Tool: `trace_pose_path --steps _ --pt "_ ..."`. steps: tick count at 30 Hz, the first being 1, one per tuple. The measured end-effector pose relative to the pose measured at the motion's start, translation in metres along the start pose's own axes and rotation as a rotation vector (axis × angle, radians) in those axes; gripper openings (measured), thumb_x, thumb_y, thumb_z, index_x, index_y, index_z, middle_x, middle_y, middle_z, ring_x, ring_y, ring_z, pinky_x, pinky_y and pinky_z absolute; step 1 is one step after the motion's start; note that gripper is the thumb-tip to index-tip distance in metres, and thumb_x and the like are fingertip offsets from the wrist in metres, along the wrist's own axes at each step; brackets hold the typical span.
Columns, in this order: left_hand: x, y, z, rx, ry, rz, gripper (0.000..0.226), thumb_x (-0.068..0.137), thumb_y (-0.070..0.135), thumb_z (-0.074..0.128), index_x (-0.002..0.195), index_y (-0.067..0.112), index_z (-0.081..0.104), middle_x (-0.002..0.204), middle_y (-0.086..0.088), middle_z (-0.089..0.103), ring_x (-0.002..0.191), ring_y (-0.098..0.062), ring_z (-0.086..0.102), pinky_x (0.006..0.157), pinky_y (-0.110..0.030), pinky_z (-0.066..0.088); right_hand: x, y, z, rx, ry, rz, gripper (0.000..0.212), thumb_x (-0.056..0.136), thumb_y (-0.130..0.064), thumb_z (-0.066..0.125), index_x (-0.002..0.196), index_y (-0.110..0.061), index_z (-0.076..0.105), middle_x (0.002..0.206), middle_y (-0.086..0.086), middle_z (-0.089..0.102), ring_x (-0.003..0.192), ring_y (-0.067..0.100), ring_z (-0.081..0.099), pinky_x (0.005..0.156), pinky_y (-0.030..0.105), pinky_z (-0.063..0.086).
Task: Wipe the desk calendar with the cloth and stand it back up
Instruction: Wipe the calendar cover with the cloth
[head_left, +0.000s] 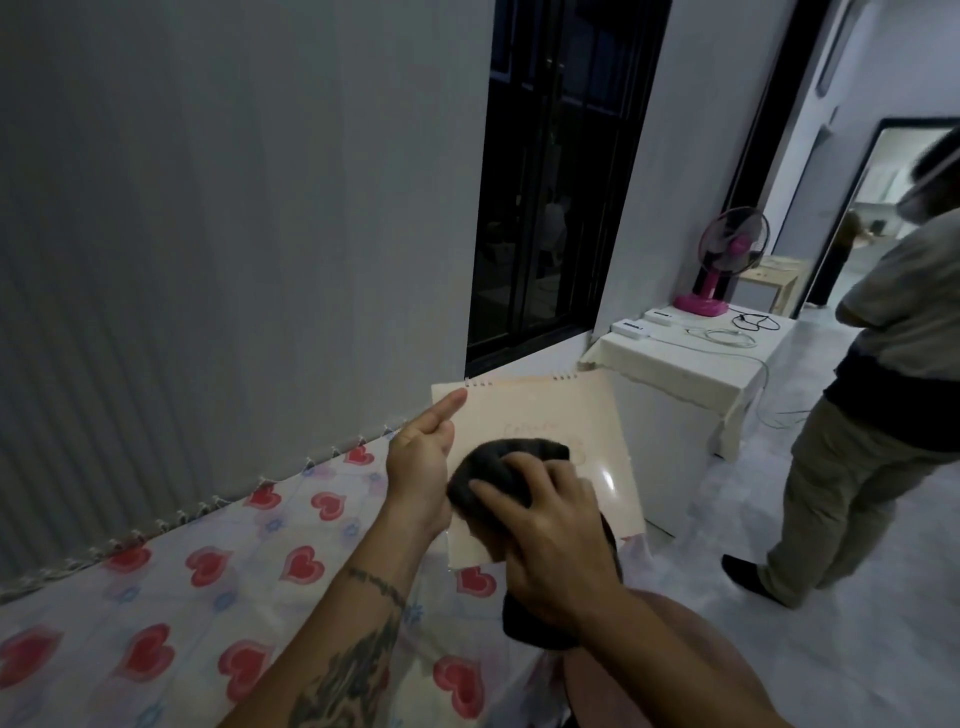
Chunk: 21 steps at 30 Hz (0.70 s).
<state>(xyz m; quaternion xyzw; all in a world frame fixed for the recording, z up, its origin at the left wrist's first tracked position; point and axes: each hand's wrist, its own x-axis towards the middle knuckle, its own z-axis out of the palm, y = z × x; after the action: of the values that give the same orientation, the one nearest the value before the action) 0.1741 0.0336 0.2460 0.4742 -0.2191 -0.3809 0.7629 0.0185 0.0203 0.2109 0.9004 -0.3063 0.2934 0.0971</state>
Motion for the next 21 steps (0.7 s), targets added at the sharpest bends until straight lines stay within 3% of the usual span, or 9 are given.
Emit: trace_pose_path --steps 3,6,8,10,12,16,19,21 --pt "0.0 0.0 0.001 -0.009 -0.021 -0.007 0.045 0.102 0.003 0.039 0.101 0.026 0.078 0.128 -0.009 0.067 0.115 -0.028 0.063 0.097 -0.045 0.054 0.014 0.008 -0.005 -0.038 -0.012 -0.047 0.043 0.086 -0.046 0.047 0.126 -0.034 0.054 0.134 0.008 0.047 0.109 0.032 0.046 0.079 0.045 0.046" --pt "0.002 0.004 -0.004 0.018 -0.034 -0.003 0.044 0.102 0.001 0.04 0.102 0.025 0.077 0.128 -0.013 0.067 0.119 -0.035 0.061 0.102 -0.053 0.049 0.034 0.027 -0.014 -0.071 0.027 0.088 0.047 0.083 -0.044 0.053 0.129 -0.032 0.054 0.134 0.009 0.047 0.11 0.033 0.043 0.083 0.043 0.043" --pt "0.001 0.005 -0.009 0.036 -0.015 0.022 0.043 0.102 0.002 0.041 0.101 0.026 0.077 0.127 -0.008 0.069 0.111 -0.025 0.067 0.093 -0.044 0.056 0.044 0.04 -0.017 -0.082 0.08 0.24 0.049 0.082 -0.034 0.057 0.131 -0.03 0.052 0.134 0.009 0.046 0.11 0.033 0.041 0.083 0.042 0.041" --pt "-0.001 0.005 -0.016 0.045 0.001 0.05 0.043 0.102 0.003 0.043 0.101 0.027 0.078 0.119 -0.001 0.072 0.091 -0.01 0.073 0.073 -0.028 0.059 0.048 0.048 -0.018 -0.096 0.107 0.388 0.053 0.081 -0.024 0.055 0.134 -0.029 0.05 0.134 0.009 0.045 0.11 0.032 0.039 0.084 0.042 0.037" --pt "-0.002 0.004 -0.019 0.075 0.005 0.079 0.043 0.102 0.005 0.044 0.099 0.029 0.08 0.117 0.003 0.073 0.088 -0.007 0.072 0.07 -0.023 0.059 0.046 0.046 -0.016 -0.097 0.099 0.449 0.056 0.083 -0.024 0.051 0.138 -0.029 0.045 0.137 0.008 0.042 0.113 0.03 0.036 0.086 0.042 0.035" --pt "-0.007 0.006 -0.01 0.148 -0.04 0.121 0.046 0.103 0.008 0.044 0.096 0.034 0.081 0.12 0.003 0.072 0.107 -0.021 0.068 0.091 -0.039 0.058 0.033 0.016 -0.008 0.07 0.092 0.318 0.053 0.083 -0.032 0.056 0.135 -0.034 0.045 0.137 0.007 0.041 0.117 0.028 0.037 0.092 0.041 0.038" --pt "-0.01 0.005 -0.01 0.141 -0.03 0.12 0.048 0.103 0.007 0.043 0.094 0.035 0.081 0.121 0.001 0.071 0.117 -0.026 0.062 0.101 -0.047 0.052 0.021 -0.003 -0.005 0.057 0.063 0.105 0.046 0.083 -0.041 0.058 0.128 -0.033 0.053 0.133 0.007 0.047 0.111 0.028 0.043 0.081 0.038 0.043" --pt "-0.011 0.004 -0.013 0.131 -0.016 0.108 0.048 0.102 0.006 0.043 0.094 0.036 0.081 0.124 -0.001 0.07 0.123 -0.029 0.059 0.106 -0.052 0.047 0.021 0.002 -0.006 0.028 0.032 0.061 0.045 0.083 -0.042 0.058 0.127 -0.033 0.055 0.131 0.007 0.049 0.108 0.029 0.045 0.078 0.039 0.045"
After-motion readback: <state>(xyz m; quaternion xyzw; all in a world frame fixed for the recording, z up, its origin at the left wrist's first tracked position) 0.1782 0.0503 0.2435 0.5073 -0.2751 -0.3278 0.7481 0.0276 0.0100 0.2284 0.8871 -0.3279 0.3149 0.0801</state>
